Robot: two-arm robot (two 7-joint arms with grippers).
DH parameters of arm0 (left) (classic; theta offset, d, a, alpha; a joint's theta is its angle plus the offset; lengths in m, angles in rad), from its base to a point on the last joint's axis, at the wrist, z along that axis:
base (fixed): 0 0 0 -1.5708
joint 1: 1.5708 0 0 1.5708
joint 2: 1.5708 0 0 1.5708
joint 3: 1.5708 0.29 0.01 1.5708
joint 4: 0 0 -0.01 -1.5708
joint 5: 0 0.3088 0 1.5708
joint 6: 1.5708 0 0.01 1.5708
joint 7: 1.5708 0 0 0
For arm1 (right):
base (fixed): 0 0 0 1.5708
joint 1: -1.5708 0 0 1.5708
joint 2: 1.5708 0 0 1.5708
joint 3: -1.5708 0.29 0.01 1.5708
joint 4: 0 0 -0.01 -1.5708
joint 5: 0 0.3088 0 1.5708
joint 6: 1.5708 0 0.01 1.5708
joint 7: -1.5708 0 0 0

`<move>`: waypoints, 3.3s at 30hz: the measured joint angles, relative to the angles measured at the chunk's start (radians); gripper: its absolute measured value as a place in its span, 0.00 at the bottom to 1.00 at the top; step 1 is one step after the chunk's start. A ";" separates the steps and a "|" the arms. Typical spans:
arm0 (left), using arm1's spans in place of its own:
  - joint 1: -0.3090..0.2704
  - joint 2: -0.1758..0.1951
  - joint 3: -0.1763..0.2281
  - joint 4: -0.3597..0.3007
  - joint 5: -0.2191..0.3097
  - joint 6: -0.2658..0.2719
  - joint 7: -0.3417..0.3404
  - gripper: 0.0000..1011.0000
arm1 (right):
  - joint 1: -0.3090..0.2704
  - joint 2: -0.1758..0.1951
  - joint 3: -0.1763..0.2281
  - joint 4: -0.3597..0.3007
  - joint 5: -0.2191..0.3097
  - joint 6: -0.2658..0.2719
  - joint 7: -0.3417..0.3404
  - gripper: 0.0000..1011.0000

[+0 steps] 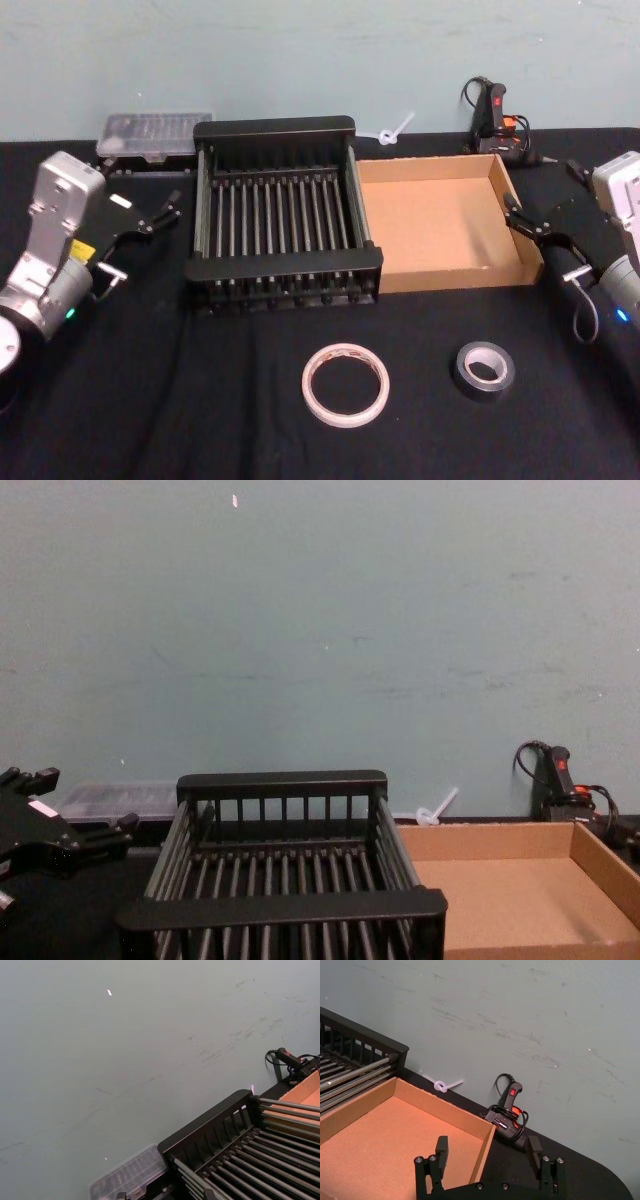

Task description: Pick up the white tape and place it into the black box , Pick up the silver tape and place it into the brown box.

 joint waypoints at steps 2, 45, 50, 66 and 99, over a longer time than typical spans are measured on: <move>0.000 0.000 0.000 0.000 0.000 0.000 0.000 0.99 | 0.000 0.000 0.000 0.000 0.000 0.000 0.000 0.99; 0.000 0.000 0.000 0.000 0.000 0.000 0.000 0.99 | -0.131 -0.010 0.092 -0.124 0.084 0.003 0.095 0.99; 0.000 0.000 0.000 0.000 0.000 0.000 0.000 0.99 | -0.192 -0.001 0.113 -0.186 0.105 0.016 0.110 0.99; 0.000 0.000 0.000 0.000 0.000 0.000 0.000 0.99 | -0.336 0.043 0.157 -0.332 0.182 0.179 0.185 0.99; 0.000 0.000 0.000 0.000 0.000 0.000 0.000 0.99 | -0.428 0.067 0.224 -0.398 0.174 0.403 0.272 0.99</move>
